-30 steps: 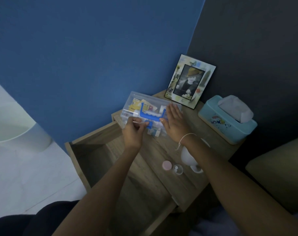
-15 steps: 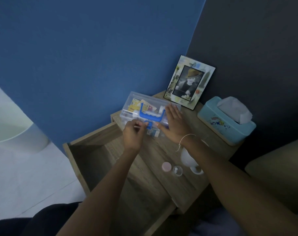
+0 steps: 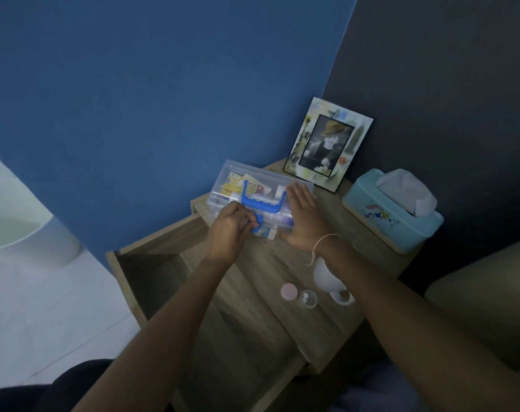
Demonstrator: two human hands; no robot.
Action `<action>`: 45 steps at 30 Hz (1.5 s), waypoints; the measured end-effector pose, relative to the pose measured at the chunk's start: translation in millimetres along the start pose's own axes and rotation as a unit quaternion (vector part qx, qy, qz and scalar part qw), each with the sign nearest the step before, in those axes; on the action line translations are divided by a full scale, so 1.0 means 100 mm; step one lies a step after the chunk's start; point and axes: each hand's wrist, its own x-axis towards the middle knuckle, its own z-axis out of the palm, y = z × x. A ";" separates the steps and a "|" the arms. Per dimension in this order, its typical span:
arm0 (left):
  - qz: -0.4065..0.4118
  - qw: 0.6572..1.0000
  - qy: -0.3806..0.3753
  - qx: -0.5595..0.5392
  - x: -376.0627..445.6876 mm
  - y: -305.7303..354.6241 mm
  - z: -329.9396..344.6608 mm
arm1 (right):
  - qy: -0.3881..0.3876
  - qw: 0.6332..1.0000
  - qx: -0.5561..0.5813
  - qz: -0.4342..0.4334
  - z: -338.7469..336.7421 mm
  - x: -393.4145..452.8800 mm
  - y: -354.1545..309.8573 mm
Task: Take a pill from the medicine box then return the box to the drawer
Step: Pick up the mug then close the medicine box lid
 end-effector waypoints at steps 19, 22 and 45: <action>0.256 0.908 -0.015 0.330 0.23 -0.40 -0.07 | -0.017 1.000 -0.012 0.002 -0.02 0.00 -0.01; 0.290 0.892 -0.010 0.348 0.23 -0.46 -0.07 | -0.018 1.000 -0.019 0.002 -0.02 0.00 -0.02; 0.175 0.952 -0.011 0.249 0.22 -0.39 -0.02 | -0.003 1.000 -0.024 0.002 0.00 -0.01 -0.04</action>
